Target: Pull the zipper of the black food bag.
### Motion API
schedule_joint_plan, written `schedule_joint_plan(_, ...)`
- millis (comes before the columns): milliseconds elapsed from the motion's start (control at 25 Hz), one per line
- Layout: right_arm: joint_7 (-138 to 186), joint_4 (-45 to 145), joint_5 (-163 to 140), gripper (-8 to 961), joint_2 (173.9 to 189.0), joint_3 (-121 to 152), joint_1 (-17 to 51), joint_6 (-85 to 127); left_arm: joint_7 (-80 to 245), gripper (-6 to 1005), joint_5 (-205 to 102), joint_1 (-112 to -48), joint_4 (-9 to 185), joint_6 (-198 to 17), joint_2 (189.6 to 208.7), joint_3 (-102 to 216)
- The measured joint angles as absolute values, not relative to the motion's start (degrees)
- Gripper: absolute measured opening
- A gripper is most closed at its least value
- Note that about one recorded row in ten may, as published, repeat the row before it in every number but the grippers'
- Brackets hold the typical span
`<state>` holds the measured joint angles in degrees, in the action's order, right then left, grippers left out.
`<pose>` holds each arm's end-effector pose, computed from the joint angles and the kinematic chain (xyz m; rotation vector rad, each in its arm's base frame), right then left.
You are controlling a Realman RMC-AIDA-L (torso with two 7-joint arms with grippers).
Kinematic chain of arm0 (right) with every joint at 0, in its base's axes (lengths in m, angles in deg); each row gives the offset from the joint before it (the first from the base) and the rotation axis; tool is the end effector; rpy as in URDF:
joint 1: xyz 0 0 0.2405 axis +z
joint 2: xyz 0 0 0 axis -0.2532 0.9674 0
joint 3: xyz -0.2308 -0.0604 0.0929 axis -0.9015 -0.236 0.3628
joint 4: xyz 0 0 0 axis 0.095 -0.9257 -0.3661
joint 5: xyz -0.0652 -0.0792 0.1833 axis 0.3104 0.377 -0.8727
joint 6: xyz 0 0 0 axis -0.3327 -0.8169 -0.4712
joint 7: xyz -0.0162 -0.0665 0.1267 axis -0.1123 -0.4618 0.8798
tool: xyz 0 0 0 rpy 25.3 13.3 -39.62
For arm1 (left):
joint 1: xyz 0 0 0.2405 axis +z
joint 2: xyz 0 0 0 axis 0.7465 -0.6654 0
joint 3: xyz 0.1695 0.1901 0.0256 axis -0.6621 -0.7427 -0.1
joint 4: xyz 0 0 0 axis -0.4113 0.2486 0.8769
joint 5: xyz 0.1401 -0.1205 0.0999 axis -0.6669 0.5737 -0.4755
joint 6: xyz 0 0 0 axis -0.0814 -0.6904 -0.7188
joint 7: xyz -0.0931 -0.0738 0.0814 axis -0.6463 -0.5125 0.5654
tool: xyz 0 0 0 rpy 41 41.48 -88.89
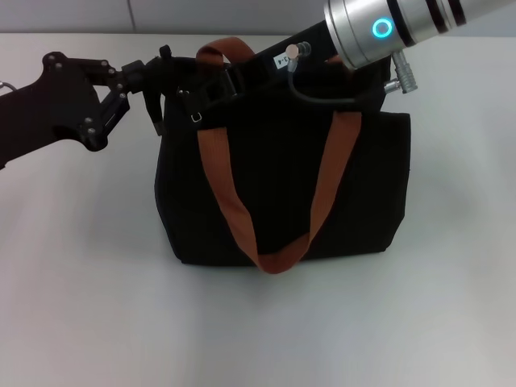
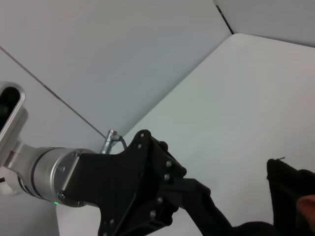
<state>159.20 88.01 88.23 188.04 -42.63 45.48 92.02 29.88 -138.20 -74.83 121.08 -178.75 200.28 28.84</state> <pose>0.0532 0.4035 -0.0532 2.8648 -1.1038 -0.3222 -0.2685 0.3236 0.0541 -2.4147 -0.0688 -0.9197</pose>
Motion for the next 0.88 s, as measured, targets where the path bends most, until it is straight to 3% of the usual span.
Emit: schedule_joint_plan(880,163.9,94.9,90.5,0,187.91,-43.5,43.0,92.7,29.4,9,-137.7,-74.3,121.3,-178.8,200.15,30.0)
